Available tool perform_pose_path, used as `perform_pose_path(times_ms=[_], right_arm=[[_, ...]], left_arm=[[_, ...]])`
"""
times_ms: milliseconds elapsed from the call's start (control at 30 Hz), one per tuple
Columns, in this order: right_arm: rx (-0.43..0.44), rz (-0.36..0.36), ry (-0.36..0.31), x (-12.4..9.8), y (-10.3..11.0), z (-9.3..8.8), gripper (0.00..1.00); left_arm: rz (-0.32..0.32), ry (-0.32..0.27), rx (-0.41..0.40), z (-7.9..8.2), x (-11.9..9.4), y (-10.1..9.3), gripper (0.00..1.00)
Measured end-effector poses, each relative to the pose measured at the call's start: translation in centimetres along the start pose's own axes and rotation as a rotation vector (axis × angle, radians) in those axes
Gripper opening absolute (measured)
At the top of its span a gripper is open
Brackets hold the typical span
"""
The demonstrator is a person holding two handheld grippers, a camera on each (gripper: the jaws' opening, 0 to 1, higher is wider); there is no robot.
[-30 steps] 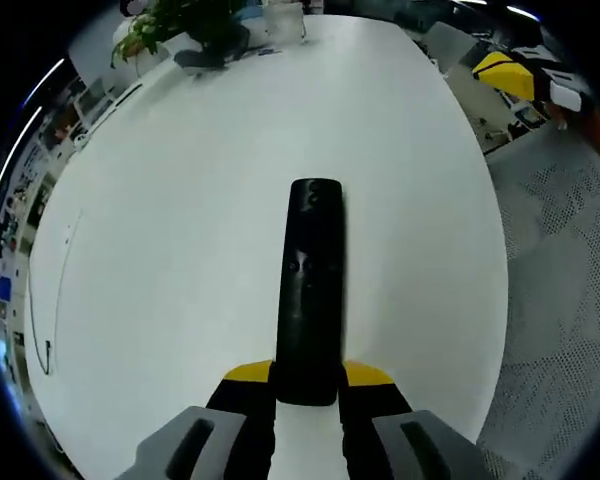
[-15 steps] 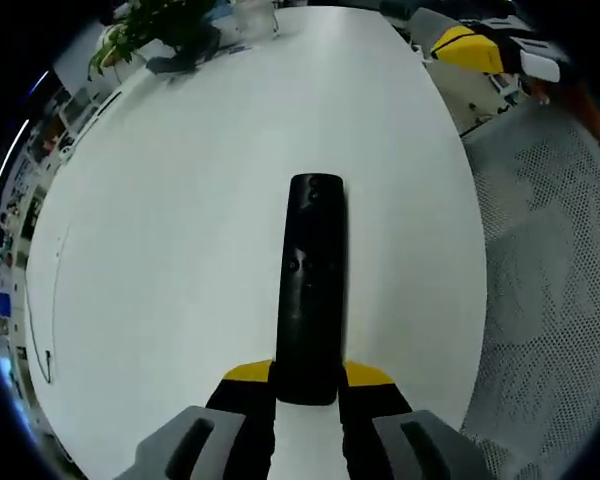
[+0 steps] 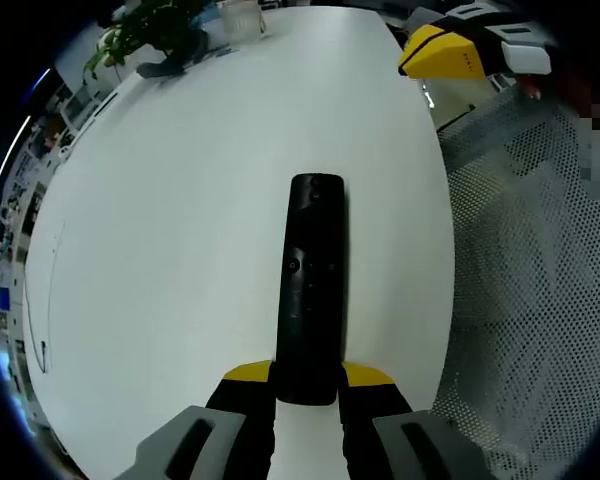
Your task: Press the specified remote control buttons in sequence, fully releasing each button before pressing the next.
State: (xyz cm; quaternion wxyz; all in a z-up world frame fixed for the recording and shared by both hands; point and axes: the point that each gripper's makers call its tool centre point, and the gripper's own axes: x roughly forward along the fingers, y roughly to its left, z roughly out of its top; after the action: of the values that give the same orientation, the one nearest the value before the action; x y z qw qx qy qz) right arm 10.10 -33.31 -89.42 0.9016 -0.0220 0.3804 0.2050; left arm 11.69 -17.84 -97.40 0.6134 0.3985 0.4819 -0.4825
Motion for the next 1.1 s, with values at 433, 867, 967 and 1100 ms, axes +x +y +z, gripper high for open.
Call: perform_pose_path(times_ms=[433, 867, 967, 1100], right_arm=[[0.048, 0.107, 0.157, 0.7, 1.2, -2.1, 0.00], [0.223, 0.198, 0.231, 3.2, 1.7, -0.8, 0.00], [0.249, 0.218, 0.285, 4.1, 2.6, -1.6, 0.00], [0.297, 0.261, 0.393, 4.5, 3.5, -2.7, 0.00]], left_arm=[[0.007, 0.011, -0.019, 0.3, 0.0, -3.1, 0.23], [0.013, -0.011, -0.053, 0.3, -0.1, -4.9, 0.23], [0.014, -0.010, -0.049, 0.3, -0.1, -5.2, 0.23], [0.004, -0.020, -0.053, 0.2, -0.1, -5.3, 0.23]])
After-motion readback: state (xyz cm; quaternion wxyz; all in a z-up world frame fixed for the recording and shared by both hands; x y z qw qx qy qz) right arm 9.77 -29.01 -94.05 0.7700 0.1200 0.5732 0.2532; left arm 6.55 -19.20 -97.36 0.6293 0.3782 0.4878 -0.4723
